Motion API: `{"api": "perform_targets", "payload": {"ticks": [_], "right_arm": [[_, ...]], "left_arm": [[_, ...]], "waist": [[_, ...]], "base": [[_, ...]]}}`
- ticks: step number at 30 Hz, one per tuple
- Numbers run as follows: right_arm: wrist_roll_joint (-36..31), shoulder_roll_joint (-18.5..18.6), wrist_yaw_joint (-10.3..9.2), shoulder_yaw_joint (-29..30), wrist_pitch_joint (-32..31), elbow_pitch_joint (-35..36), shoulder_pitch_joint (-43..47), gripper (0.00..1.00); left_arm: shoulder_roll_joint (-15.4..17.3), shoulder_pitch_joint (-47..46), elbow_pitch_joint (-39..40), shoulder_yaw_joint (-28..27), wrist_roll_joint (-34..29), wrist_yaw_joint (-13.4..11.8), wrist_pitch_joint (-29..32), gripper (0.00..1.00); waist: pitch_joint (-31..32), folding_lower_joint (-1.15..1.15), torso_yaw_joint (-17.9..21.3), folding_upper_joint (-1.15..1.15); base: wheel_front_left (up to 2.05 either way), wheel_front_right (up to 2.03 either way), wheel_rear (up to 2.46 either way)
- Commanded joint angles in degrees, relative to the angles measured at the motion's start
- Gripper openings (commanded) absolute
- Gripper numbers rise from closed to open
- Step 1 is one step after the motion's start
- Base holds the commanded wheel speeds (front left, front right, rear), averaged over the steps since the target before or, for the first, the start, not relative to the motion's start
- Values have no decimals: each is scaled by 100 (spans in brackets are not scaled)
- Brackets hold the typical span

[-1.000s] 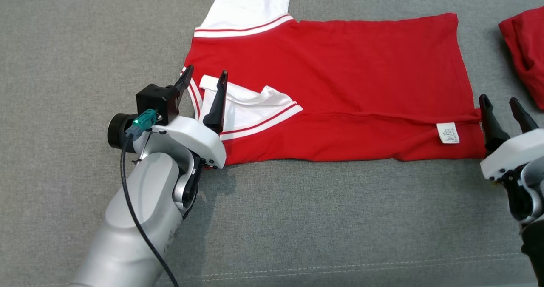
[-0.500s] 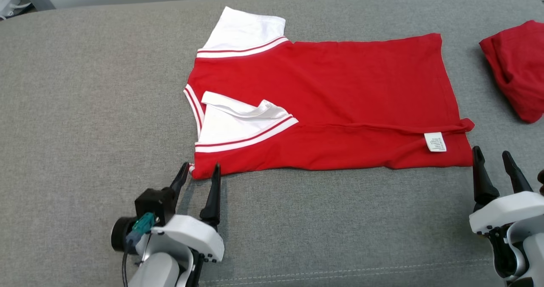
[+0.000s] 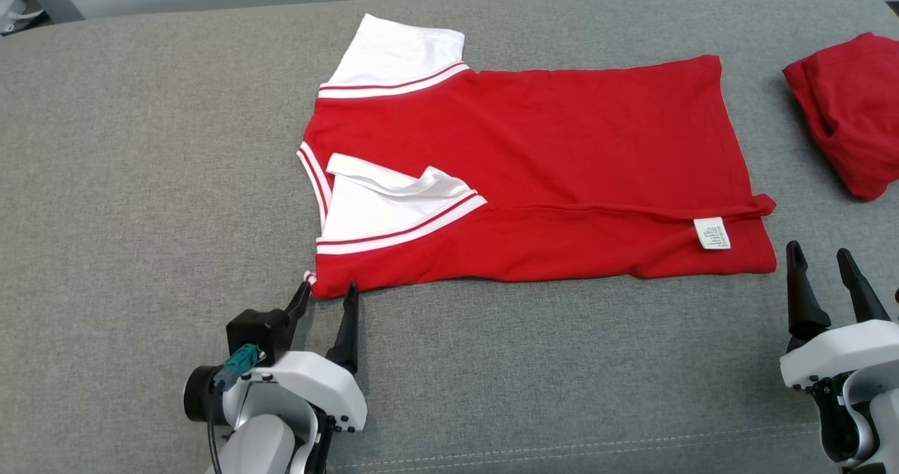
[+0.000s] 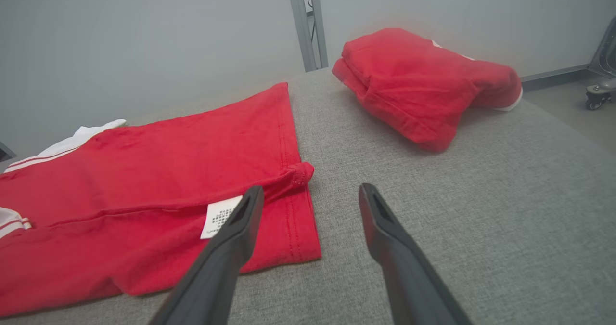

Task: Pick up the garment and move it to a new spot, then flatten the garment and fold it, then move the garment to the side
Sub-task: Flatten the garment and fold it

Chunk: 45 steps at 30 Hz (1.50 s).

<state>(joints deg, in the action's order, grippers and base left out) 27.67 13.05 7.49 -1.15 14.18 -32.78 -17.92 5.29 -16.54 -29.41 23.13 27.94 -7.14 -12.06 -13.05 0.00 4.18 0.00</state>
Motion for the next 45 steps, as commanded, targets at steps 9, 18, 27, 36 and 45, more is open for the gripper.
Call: {"api": "perform_targets", "payload": {"ticks": [9,18,27,36,45], "right_arm": [[28,183,0,-158,81,184,96,100],[842,233,0,-585,-279,17,103,100],[1553,459,0,-1082,-334,-582,-390,100],[1780,525,0,-1641,-423,-1390,-970,100],[2176,573,0,-2048,-474,-1992,-1387,47]], "left_arm": [[45,-446,-404,-120,32,110,-90,0],[196,-248,-408,-162,118,173,-141,0],[62,-477,-332,-67,210,143,42,100],[20,-672,-373,61,204,160,168,100],[-4,-806,-517,133,303,238,353,28]], "waist": [[85,0,69,0],[121,0,-65,0],[6,0,-170,0],[-114,0,-188,0],[-202,0,-235,0]], "base": [[0,0,0],[0,0,0],[0,0,0],[0,0,0],[0,0,0]]}}
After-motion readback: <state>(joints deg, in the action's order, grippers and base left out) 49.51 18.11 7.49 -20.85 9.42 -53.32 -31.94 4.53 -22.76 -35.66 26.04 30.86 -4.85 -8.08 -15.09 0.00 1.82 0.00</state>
